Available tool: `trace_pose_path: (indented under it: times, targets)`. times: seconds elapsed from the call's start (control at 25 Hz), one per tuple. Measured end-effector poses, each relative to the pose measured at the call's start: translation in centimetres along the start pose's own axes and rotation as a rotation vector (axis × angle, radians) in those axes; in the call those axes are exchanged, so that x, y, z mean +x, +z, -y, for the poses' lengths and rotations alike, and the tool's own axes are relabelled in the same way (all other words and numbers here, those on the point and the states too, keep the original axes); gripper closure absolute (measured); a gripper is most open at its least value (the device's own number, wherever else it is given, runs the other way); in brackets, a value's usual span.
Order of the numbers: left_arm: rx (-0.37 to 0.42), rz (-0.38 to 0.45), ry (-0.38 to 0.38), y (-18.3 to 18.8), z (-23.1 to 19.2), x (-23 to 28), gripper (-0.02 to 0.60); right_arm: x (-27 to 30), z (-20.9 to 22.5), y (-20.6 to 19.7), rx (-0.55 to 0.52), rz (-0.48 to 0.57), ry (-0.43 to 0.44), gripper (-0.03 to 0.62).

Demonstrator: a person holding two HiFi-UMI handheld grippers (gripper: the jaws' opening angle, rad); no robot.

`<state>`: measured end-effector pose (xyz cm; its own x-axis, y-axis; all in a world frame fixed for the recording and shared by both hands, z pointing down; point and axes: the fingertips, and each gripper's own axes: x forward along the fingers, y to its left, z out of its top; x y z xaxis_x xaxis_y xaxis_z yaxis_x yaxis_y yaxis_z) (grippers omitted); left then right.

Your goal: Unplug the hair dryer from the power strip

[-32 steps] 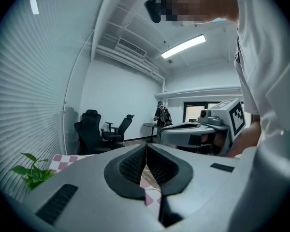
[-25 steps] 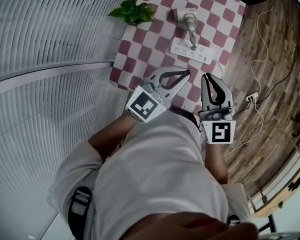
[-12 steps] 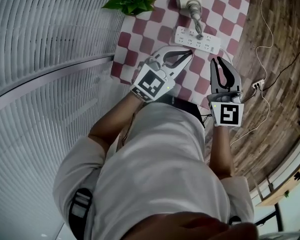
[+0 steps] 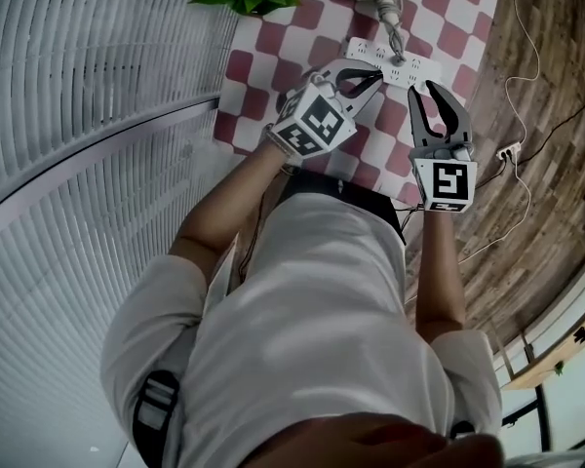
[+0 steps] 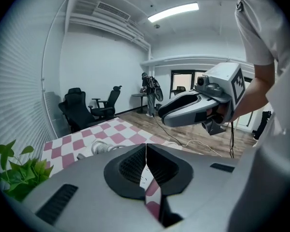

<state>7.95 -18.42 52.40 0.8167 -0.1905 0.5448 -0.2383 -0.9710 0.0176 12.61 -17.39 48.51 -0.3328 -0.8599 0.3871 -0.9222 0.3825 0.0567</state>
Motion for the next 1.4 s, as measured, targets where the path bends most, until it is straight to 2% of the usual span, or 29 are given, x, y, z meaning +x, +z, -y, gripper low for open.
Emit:
trace_pose_path:
  times: [0.44,0.8,1.08,1.16,1.2,1.28,1.4]
  targets:
    - [0.058,-0.176,-0.033,-6.5,-1.6,5.6,0.551,5.7,1.0,-6.8,0.026,-0.132,0.009,0.431]
    - [0.113,-0.271,-0.068,-9.2,-2.2,8.0,0.551,9.0,1.2,-10.5,0.046,-0.199,0.023,0.413]
    - [0.169,-0.36,-0.058,-9.1,-2.9,8.3,0.551,10.5,1.3,-11.5,0.041,-0.225,0.023,0.414]
    - [0.17,-0.392,-0.063,-9.6,-2.9,8.7,0.551,10.7,1.4,-11.7,0.03,-0.225,0.022,0.431]
    - [0.17,-0.409,-0.066,-10.0,-2.9,8.9,0.551,10.8,1.3,-11.8,0.021,-0.222,0.02,0.469]
    - [0.177,-0.435,-0.067,-11.1,-2.8,9.4,0.551,11.0,1.1,-12.2,-0.003,-0.21,0.018,0.499]
    - [0.184,-0.453,-0.071,-12.4,-2.7,10.1,0.551,11.4,0.9,-13.1,-0.028,-0.203,0.022,0.508]
